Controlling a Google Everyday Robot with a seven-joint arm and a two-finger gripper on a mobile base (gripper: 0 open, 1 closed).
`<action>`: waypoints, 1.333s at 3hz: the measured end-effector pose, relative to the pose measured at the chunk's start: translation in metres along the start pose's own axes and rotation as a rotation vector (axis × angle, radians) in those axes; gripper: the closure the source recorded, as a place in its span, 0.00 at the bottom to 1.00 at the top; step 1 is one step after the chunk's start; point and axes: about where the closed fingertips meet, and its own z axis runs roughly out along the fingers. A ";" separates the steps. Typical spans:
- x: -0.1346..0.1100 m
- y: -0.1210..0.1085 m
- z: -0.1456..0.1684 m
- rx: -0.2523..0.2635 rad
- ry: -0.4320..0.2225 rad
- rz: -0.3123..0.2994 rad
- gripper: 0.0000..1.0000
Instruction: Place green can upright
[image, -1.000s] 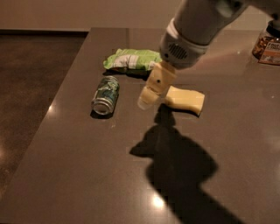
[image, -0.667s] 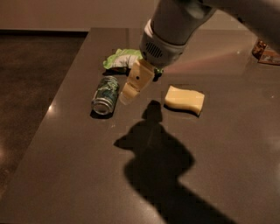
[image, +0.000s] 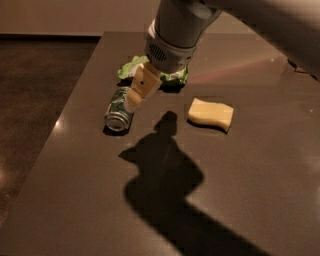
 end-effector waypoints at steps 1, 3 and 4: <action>0.003 -0.002 -0.005 -0.004 -0.018 0.020 0.00; -0.003 -0.014 0.011 0.002 -0.010 0.242 0.00; -0.021 -0.012 0.023 0.005 -0.008 0.368 0.00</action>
Offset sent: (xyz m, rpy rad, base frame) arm 0.0132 -0.0165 -0.0163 0.0955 0.0910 -0.2717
